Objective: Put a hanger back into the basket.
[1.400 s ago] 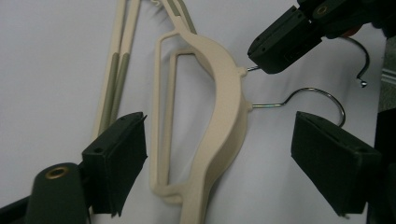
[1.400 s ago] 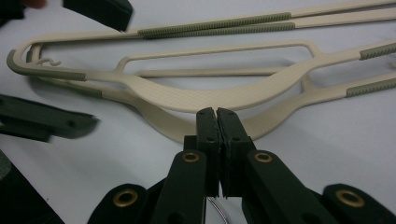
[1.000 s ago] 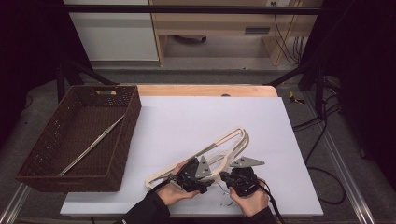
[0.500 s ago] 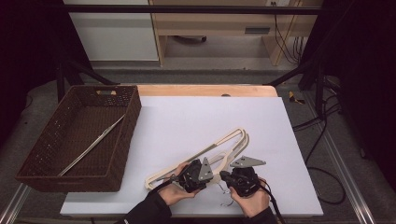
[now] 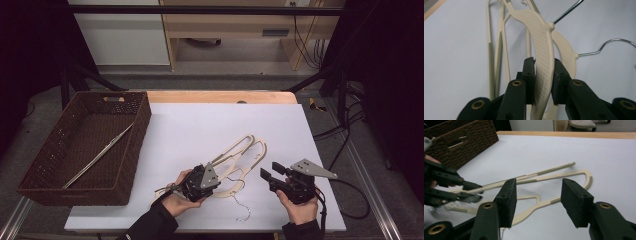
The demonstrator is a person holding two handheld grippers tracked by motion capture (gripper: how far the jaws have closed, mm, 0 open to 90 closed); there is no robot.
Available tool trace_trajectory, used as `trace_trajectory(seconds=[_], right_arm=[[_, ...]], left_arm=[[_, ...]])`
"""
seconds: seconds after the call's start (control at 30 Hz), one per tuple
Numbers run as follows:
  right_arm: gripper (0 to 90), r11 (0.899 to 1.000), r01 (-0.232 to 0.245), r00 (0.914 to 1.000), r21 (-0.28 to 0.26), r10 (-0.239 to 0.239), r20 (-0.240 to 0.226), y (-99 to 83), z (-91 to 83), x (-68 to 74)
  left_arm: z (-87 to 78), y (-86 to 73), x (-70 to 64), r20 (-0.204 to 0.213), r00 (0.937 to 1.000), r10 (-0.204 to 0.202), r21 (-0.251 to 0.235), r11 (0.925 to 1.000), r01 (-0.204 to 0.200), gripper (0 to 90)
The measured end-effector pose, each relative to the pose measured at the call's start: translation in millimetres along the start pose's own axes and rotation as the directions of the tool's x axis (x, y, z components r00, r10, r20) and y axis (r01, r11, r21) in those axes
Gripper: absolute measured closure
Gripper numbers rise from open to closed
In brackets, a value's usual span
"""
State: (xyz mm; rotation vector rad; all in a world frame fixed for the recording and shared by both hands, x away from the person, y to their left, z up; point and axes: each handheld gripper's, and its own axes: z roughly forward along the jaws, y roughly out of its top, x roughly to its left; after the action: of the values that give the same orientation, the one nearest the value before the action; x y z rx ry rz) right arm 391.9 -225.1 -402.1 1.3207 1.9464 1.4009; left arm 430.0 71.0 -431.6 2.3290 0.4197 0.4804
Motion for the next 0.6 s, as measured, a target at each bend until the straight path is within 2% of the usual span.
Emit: trace_trajectory(seconds=[0.1, 0.17, 0.4, 0.5, 0.6], right_arm=[[39.3, 1.0, -0.009, 0.9999, -0.007, 0.009, -0.011, -5.4, -1.2, -10.5], [34.6, 1.0, 0.005, 0.9998, -0.003, -0.005, -0.02, -10.5, -0.6, -15.3], [22.3, 0.999, 0.048, 0.9983, -0.004, -0.048, -0.033, -19.0, 2.7, -18.9], [18.0, 0.998, 0.066, 0.997, -0.007, -0.066, -0.04, -20.1, 4.7, -17.1], [16.5, 0.997, 0.071, 0.997, 0.007, -0.07, -0.032, -21.0, 6.4, -16.3]], left_arm=[[-6.5, -1.2, 5.9, -0.003, 0.9998, -0.019, -0.013, 0.9997, 0.019, 77.6], [-10.6, -1.9, 10.0, -0.007, 0.9995, -0.032, -0.021, 0.9993, 0.031, 78.3], [-24.6, -6.6, 28.4, -0.039, 0.9954, -0.087, -0.06, 0.9946, 0.085, 81.1], [-29.9, -9.5, 36.0, -0.059, 0.9897, -0.13, -0.089, 0.9882, 0.125, 82.6], [-35.4, -13.8, 44.2, -0.09, 0.9838, -0.155, -0.106, 0.9837, 0.145, 84.3]])
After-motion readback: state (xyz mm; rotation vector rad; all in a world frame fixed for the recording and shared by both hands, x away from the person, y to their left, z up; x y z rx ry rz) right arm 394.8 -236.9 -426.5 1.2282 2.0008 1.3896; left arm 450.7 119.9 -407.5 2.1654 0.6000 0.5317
